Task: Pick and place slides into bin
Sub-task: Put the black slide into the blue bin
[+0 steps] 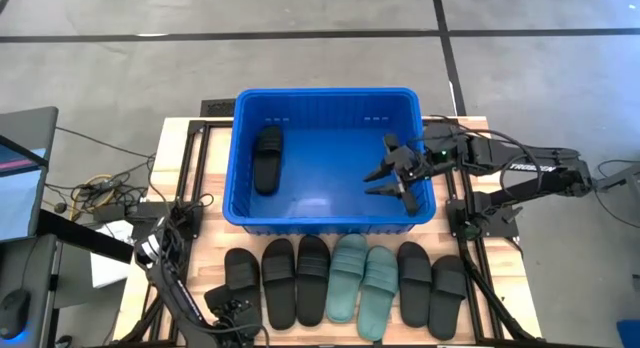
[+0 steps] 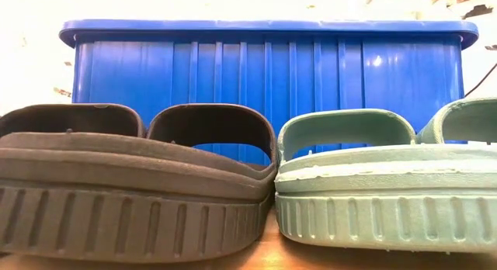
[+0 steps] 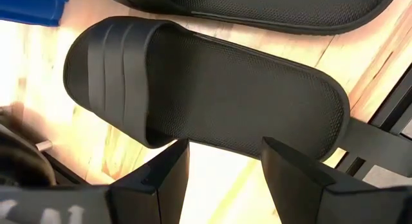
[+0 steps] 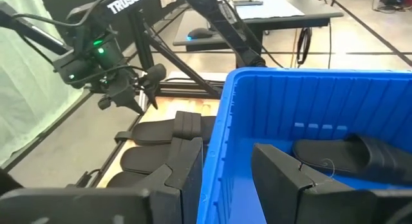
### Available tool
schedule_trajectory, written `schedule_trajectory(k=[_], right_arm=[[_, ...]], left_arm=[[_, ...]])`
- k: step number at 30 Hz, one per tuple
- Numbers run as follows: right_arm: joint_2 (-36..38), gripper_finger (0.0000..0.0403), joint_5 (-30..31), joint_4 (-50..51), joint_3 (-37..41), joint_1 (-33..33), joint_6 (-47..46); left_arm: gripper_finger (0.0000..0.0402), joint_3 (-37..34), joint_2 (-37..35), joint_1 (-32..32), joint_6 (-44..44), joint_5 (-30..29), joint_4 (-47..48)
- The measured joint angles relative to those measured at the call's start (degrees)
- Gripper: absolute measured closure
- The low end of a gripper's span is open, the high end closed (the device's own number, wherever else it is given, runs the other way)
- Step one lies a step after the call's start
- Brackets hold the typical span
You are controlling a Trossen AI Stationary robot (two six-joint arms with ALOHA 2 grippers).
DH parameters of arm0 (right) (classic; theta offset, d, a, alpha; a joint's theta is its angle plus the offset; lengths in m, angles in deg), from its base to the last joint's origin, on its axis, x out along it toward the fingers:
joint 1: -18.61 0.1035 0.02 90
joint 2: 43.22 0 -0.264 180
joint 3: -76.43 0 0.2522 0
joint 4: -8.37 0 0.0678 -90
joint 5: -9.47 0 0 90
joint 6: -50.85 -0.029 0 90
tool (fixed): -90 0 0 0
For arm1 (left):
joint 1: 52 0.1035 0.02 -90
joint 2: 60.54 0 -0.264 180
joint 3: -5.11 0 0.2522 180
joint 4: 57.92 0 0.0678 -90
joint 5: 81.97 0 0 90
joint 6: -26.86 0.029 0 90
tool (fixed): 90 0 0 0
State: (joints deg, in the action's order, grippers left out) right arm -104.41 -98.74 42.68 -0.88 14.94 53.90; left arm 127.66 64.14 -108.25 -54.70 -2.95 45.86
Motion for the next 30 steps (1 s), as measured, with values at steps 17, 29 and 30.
schedule_trajectory(k=[17,29,30], right_arm=[[0.0,0.0283,0.3,-0.4,2.1,1.4,-1.1],[0.0,0.0283,0.3,-4.9,5.6,1.4,-1.6],[0.0,0.0283,0.3,-4.9,5.6,1.4,-1.6]], left_arm=[[0.0221,0.1,-10.4,1.2,-0.7,3.3,0.0],[0.0221,-2.2,-11.9,3.0,5.9,2.1,-0.1],[0.0221,-2.4,-11.9,3.4,4.5,2.2,0.0]])
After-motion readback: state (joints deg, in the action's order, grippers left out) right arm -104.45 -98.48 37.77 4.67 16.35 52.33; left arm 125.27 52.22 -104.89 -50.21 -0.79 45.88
